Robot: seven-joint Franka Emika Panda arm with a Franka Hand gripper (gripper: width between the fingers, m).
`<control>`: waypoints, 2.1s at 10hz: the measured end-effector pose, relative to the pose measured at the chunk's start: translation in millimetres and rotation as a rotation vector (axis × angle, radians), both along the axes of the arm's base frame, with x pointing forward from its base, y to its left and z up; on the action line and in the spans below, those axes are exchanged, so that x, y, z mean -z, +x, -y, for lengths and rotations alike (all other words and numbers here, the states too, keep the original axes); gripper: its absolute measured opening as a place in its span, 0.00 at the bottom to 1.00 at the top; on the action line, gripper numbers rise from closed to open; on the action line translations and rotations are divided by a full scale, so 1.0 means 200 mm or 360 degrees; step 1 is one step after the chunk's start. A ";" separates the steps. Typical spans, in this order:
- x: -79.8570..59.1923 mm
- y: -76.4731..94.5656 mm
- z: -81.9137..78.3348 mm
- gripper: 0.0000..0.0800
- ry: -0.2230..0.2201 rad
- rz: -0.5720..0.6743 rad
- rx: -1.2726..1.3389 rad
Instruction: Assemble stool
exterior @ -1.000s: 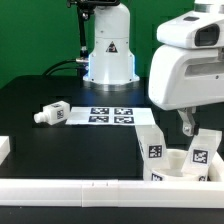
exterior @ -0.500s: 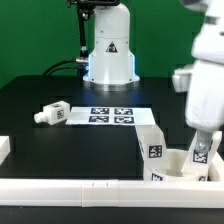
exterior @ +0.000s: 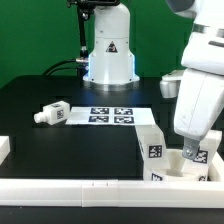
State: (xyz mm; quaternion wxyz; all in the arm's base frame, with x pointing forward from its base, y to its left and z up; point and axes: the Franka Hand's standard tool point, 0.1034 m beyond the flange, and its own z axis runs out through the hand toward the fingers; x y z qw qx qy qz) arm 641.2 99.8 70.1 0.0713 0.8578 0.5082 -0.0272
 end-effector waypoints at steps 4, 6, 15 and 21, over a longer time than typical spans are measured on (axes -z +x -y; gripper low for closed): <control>0.00 0.00 0.00 0.42 0.0010 0.0063 0.0414; 0.00 0.02 0.03 0.42 0.0042 0.0098 0.0842; 0.01 0.05 0.09 0.42 0.0216 0.0203 0.2411; 0.01 0.00 0.18 0.42 0.0211 0.0303 0.3303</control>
Offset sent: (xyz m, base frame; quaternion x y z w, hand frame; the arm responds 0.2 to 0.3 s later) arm 0.0000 0.0000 0.0000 0.0000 0.0000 0.1938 0.9810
